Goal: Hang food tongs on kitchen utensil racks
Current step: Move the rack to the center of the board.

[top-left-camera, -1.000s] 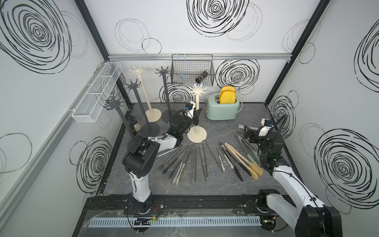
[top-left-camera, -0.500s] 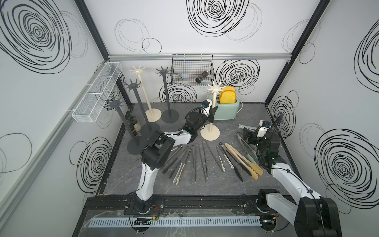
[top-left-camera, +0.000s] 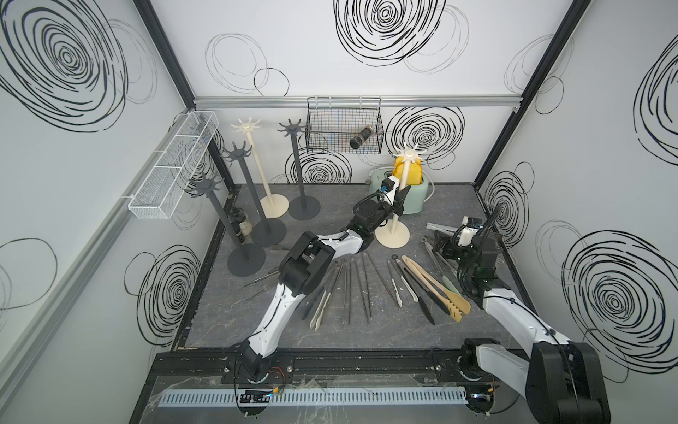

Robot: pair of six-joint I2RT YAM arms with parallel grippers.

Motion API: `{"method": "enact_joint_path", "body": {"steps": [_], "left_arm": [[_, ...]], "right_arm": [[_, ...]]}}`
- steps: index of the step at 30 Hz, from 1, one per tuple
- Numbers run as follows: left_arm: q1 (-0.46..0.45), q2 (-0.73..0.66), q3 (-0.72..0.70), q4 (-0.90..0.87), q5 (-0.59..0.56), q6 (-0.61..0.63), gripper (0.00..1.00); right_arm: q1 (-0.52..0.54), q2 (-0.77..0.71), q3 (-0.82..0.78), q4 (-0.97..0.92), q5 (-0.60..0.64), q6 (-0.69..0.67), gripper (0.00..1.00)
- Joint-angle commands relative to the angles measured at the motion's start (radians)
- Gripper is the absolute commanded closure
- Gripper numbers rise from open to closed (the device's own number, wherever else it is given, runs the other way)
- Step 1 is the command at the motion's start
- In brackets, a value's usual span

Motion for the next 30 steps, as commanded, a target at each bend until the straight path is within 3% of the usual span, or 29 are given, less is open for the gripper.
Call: {"method": "enact_joint_path", "body": {"steps": [1,24,30], "left_arm": [[-0.007,0.070,0.064,0.049,-0.041,-0.022,1.00],[0.016,0.250,0.294,0.092,-0.098,0.014,1.00],[0.011,0.191,0.178,0.173,-0.104,0.017,1.00]], "right_arm": [[0.001,0.023,0.029,0.044,0.007,0.024,0.01],[0.000,0.108,0.048,0.062,-0.011,0.070,0.01],[0.001,0.118,0.048,0.070,-0.008,0.073,0.01]]}}
